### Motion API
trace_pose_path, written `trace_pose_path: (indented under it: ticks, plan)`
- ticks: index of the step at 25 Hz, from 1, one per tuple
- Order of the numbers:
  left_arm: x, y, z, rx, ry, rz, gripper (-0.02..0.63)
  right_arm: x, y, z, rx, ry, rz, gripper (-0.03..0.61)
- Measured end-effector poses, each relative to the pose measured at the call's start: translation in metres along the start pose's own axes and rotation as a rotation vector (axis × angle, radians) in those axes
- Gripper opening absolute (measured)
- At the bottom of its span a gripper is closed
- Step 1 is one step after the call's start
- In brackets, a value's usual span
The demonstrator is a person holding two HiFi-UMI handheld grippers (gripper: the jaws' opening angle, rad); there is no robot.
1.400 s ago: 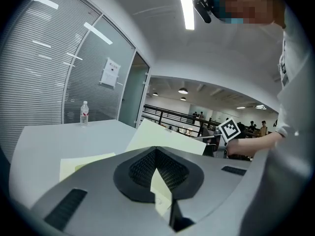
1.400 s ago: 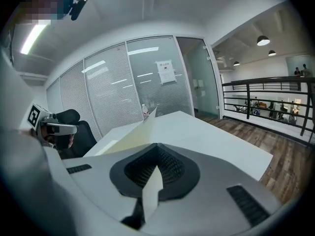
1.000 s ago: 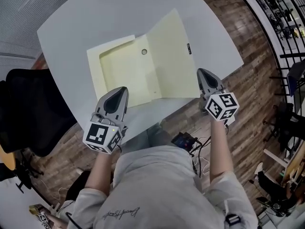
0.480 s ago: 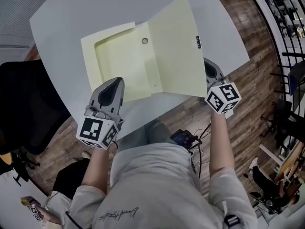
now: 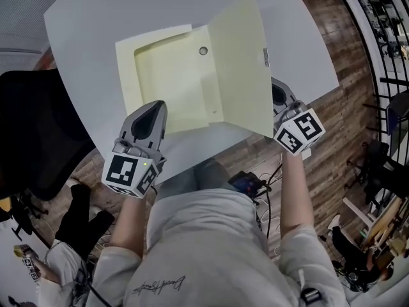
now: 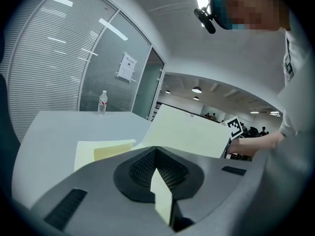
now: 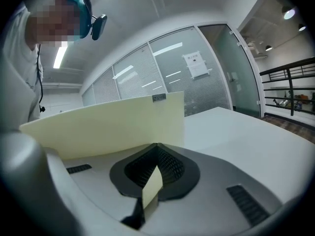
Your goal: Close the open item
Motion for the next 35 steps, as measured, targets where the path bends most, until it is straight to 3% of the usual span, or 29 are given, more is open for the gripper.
trace_pose_path:
  ticks: [13,24,35]
  plan:
    - [-0.038,0.003,-0.027,0.004,0.109,-0.002,0.009,0.034,0.011,-0.048,-0.105,0.095,-0.076,0.014]
    - [-0.069,-0.037,-0.096,0.011,0.274,-0.102,0.009,0.058,0.005,-0.078,-0.169,0.052,-0.173,0.014]
    - [-0.073,-0.093,-0.12,-0.016,0.245,-0.242,0.009,0.076,-0.007,-0.114,-0.258,0.015,-0.29,0.014]
Point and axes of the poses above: the fingertips, and each gripper's own axes: x forward along the fingers, z to its right, y out of its top, the point moved 7 cm from there along -x, backward along the fingers, and after that the axes turned 13 degrees about z, right-handed, at the moved point
